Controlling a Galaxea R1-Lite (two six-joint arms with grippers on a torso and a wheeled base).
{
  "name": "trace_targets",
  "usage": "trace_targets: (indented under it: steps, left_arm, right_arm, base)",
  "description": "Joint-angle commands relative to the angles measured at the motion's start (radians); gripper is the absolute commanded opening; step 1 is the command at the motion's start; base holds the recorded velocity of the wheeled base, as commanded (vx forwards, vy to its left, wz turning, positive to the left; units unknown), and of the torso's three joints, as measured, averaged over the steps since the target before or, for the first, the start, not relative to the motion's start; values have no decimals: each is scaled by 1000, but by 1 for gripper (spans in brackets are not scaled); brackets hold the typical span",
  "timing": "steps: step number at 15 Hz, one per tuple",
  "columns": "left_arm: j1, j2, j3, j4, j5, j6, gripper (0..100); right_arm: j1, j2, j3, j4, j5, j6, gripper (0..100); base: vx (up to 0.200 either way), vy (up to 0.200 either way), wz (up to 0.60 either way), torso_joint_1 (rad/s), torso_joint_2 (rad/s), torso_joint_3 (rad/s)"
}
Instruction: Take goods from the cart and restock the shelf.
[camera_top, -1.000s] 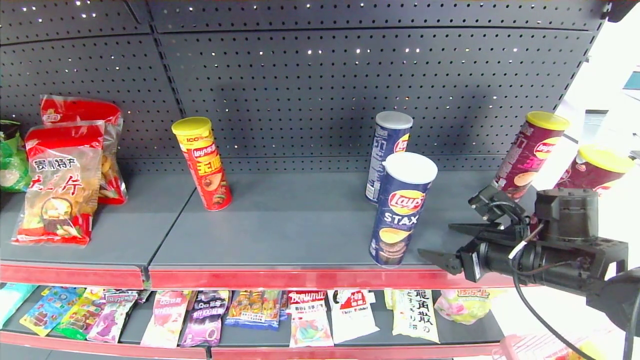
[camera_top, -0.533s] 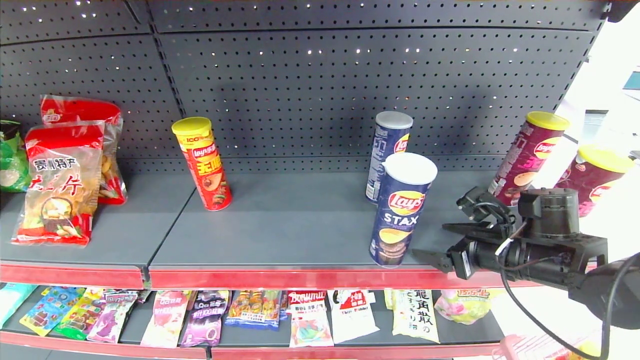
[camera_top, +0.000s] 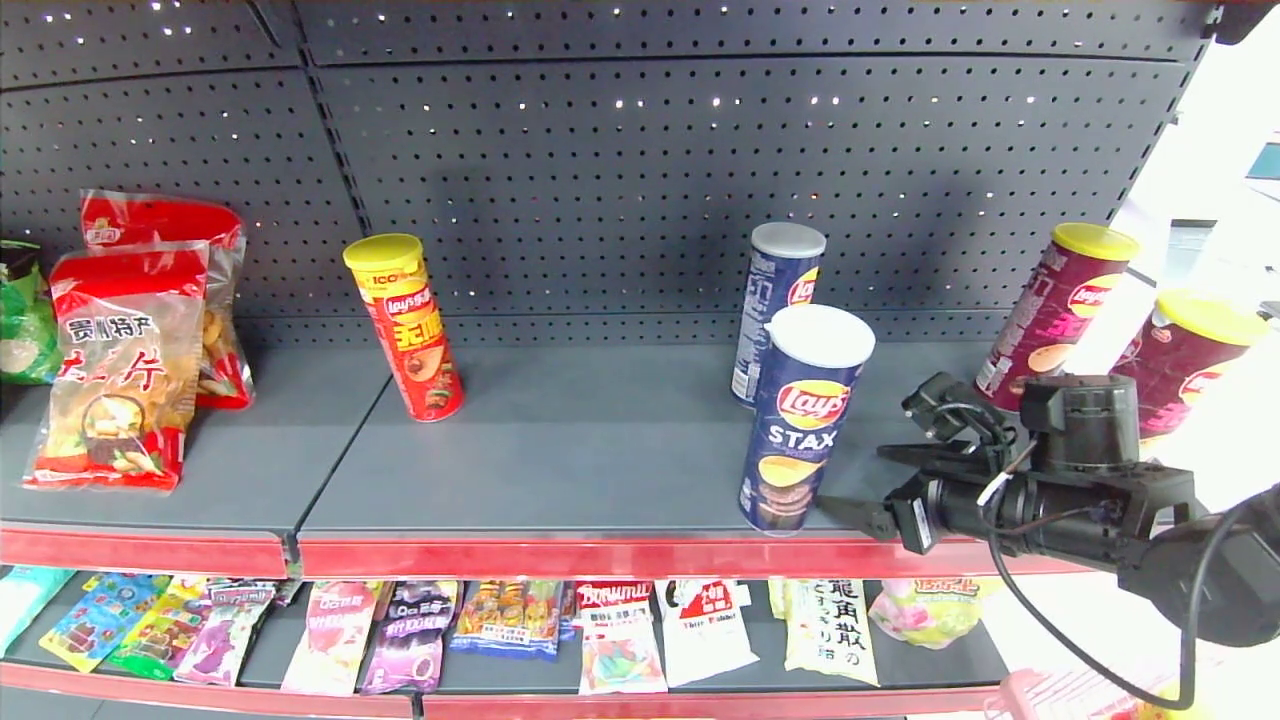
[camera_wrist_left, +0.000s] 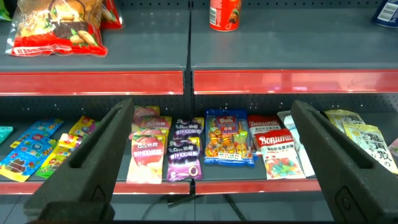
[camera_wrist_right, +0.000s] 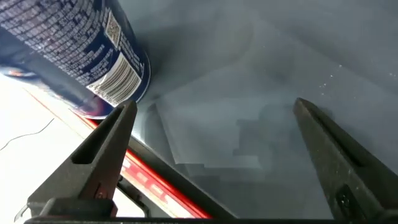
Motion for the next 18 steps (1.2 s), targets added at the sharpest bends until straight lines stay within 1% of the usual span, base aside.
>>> trace_targets:
  steps: [1,4,13,15,18]
  left_arm:
    - [0,1,-1,0,0,0,100]
    - [0,1,0,0,0,0,100]
    - [0,1,0,0,0,0,100]
    - [0,0,0,0,0,0,100]
    - [0,1,0,0,0,0,100]
  right_arm:
    - [4,6,-2,-2,0,-1,100]
    - [21,12,-10,-3,0,5,100]
    - [24,26,-25,-5,0,5,100]
    - [12,-9,-1,-5,0,7,100]
    - [-11,-175,107,-5,0,10,100]
  base:
    - [0,0,0,0,0,0]
    - [0,0,0,0,0,0]
    - [0,0,0,0,0,0]
    - [0,0,0,0,0,0]
    - [0,0,0,0,0,0]
